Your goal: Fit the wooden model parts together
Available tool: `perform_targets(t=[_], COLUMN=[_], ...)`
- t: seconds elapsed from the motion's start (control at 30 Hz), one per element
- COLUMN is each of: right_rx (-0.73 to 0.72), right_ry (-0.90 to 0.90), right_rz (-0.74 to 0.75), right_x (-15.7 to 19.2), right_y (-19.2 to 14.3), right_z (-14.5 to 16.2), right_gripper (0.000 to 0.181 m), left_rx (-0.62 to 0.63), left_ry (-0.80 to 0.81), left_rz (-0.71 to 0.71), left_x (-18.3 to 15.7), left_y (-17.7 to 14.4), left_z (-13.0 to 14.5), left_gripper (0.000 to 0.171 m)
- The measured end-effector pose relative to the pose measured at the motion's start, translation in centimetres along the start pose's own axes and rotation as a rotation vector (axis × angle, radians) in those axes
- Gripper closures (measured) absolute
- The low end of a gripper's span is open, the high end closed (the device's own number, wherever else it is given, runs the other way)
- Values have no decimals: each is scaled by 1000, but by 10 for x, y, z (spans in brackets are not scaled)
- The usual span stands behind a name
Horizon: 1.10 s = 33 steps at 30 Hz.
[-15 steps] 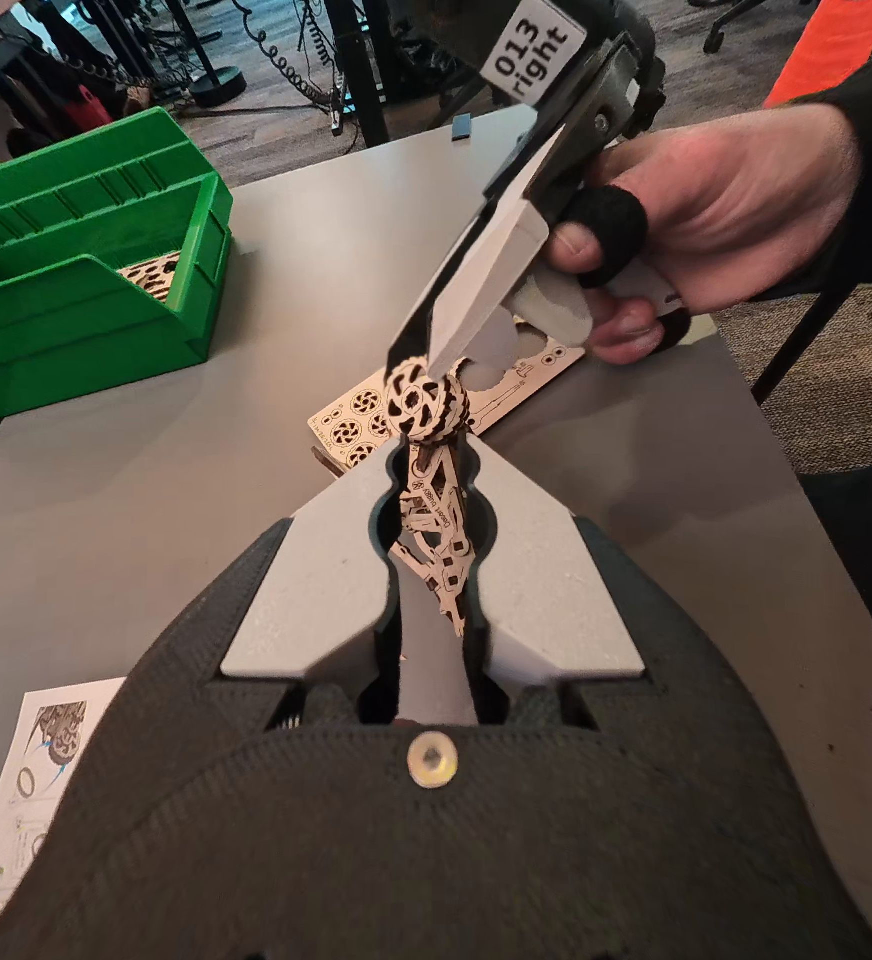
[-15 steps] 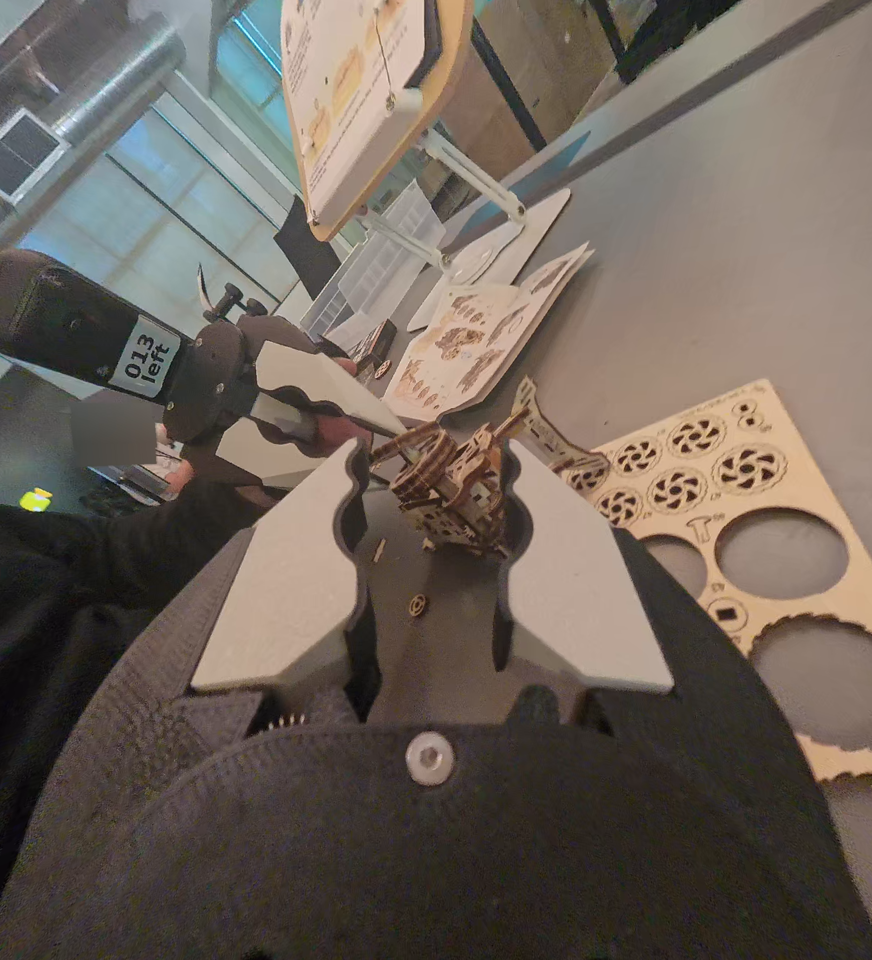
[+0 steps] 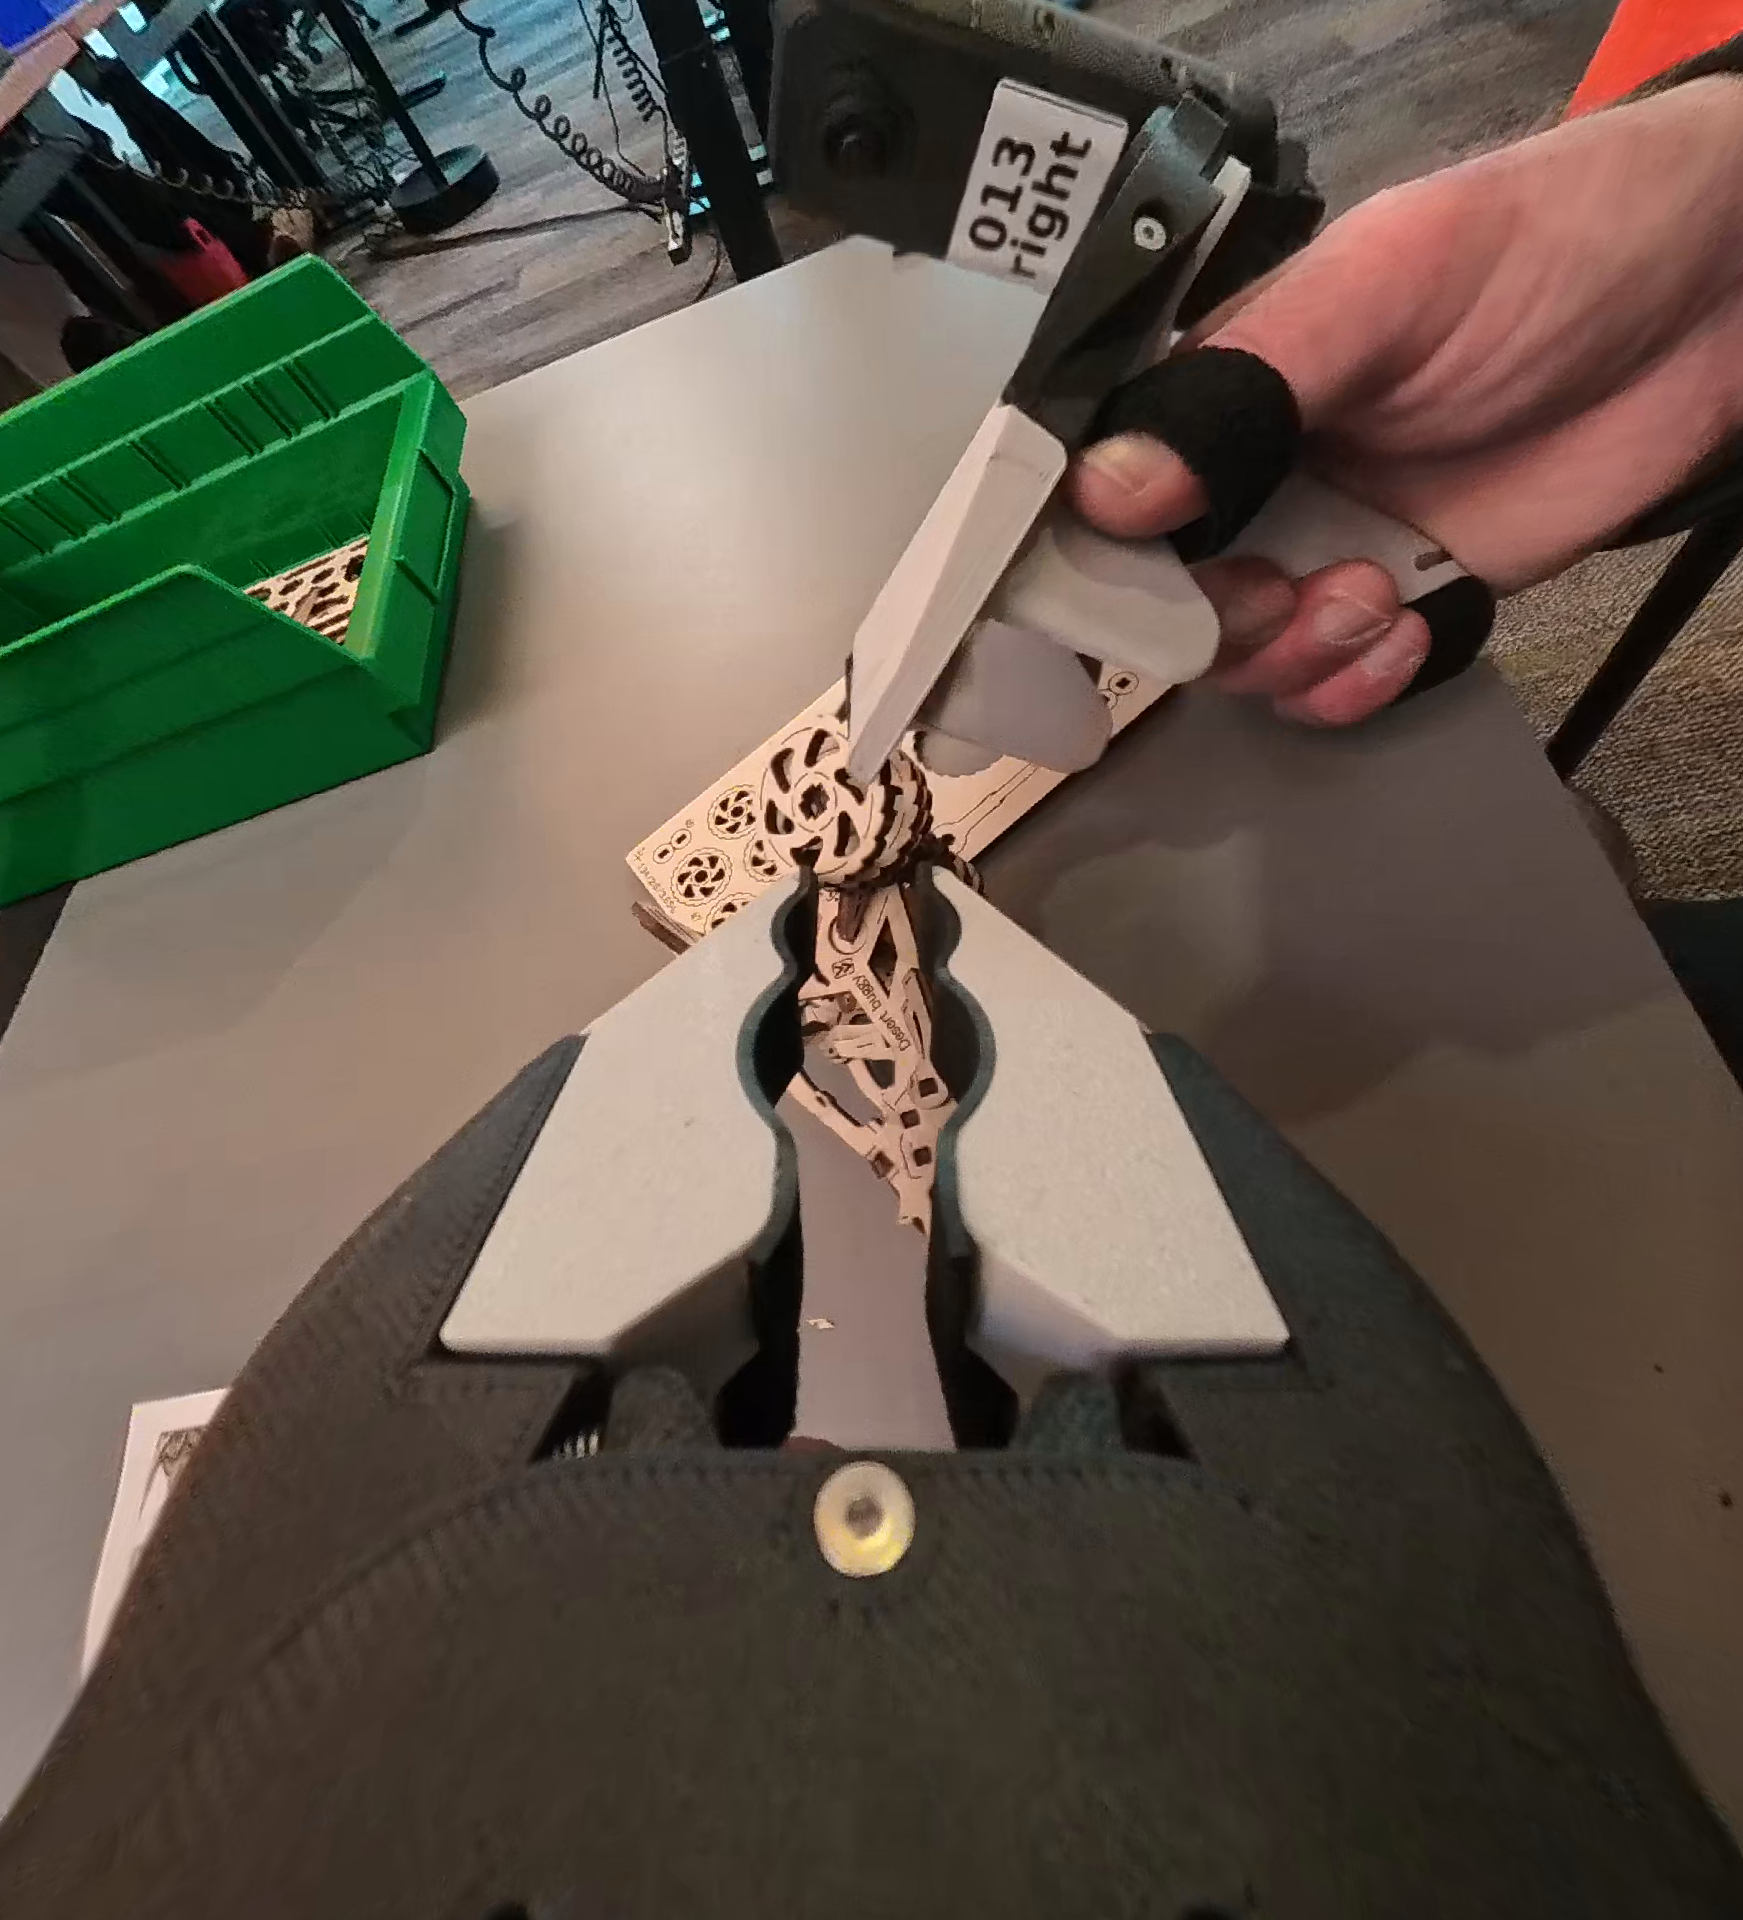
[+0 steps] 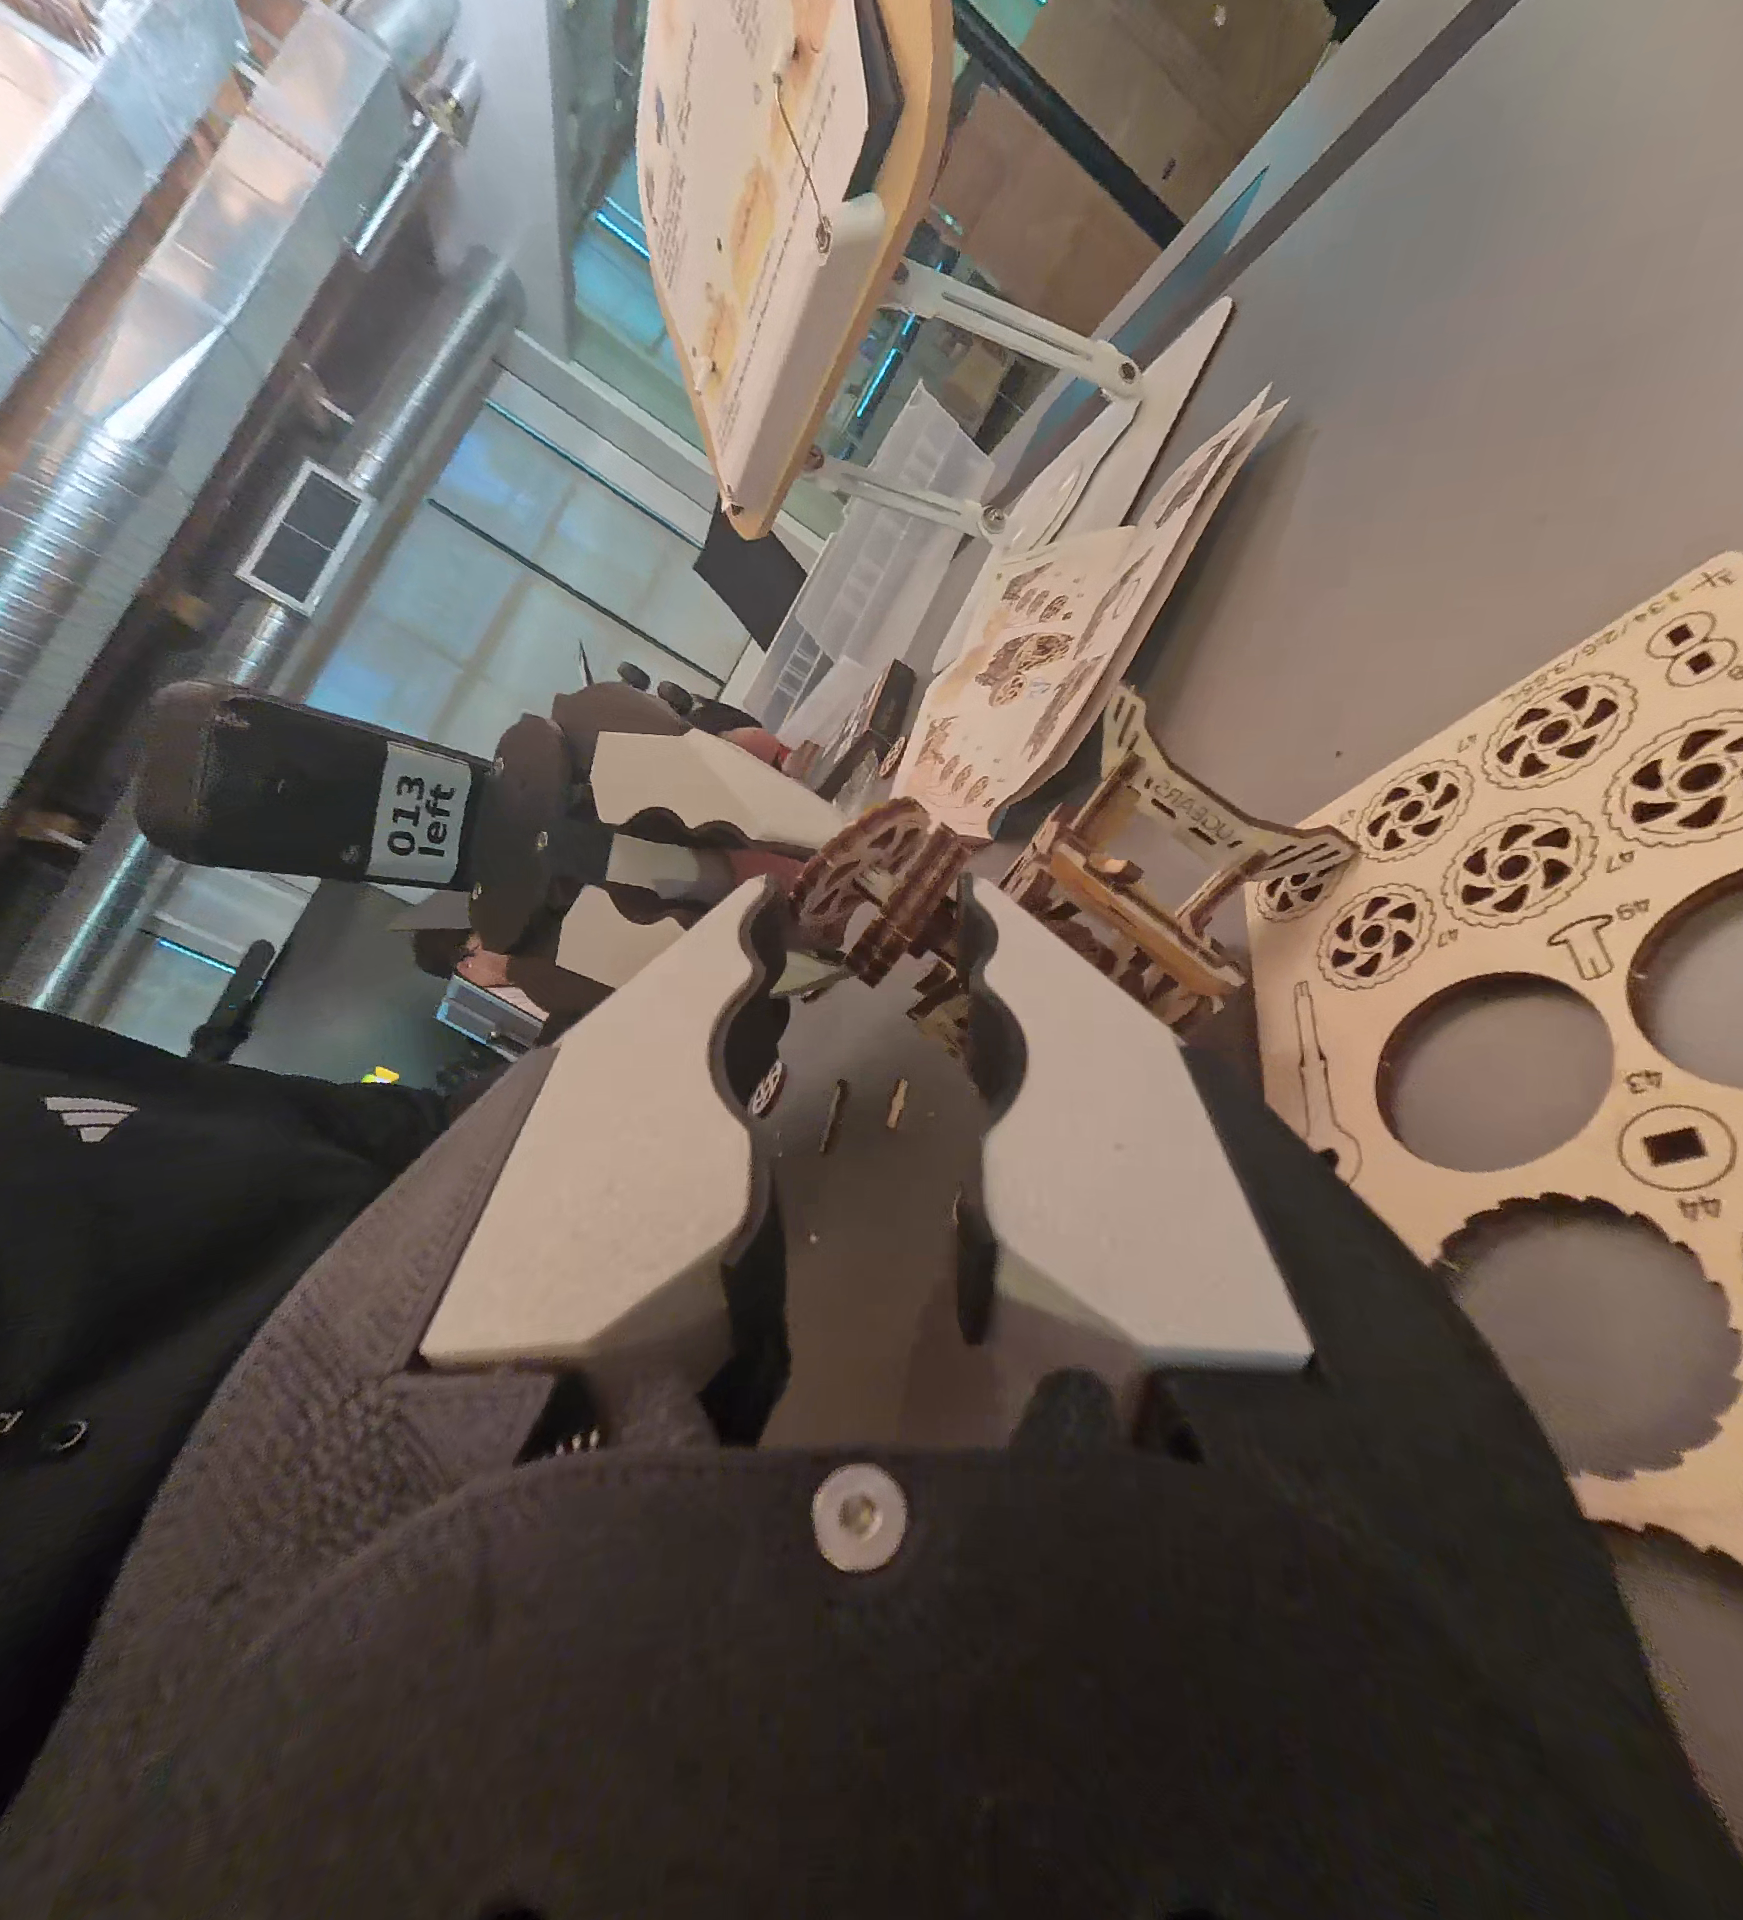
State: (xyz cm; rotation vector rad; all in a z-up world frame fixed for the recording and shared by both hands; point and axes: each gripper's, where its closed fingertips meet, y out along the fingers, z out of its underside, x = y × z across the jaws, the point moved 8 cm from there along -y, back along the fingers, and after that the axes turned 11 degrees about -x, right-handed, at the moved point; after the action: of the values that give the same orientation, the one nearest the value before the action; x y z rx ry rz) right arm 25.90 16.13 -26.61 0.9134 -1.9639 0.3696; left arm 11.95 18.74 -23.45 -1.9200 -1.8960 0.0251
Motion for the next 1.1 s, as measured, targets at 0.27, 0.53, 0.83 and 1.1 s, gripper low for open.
perform_targets(t=[0.27, 0.53, 0.83, 1.1], right_rx=[-51, -53, -43, -53], right_ry=[80, 89, 94, 99], right_rz=[-34, -33, -45, -48], right_x=[-4, -3, -4, -5], right_y=[-5, -6, -8, -11], right_z=[2, 2, 3, 2], right_gripper=[152, 153, 152, 153], left_rx=[-7, 6, 8, 33], left_ry=[20, -28, -265, -173], left_rz=[13, 68, 214, 200], left_x=[0, 6, 19, 19], left_y=[2, 8, 21, 25], left_z=[-4, -12, -9, -12], left_gripper=[157, 152, 139, 141])
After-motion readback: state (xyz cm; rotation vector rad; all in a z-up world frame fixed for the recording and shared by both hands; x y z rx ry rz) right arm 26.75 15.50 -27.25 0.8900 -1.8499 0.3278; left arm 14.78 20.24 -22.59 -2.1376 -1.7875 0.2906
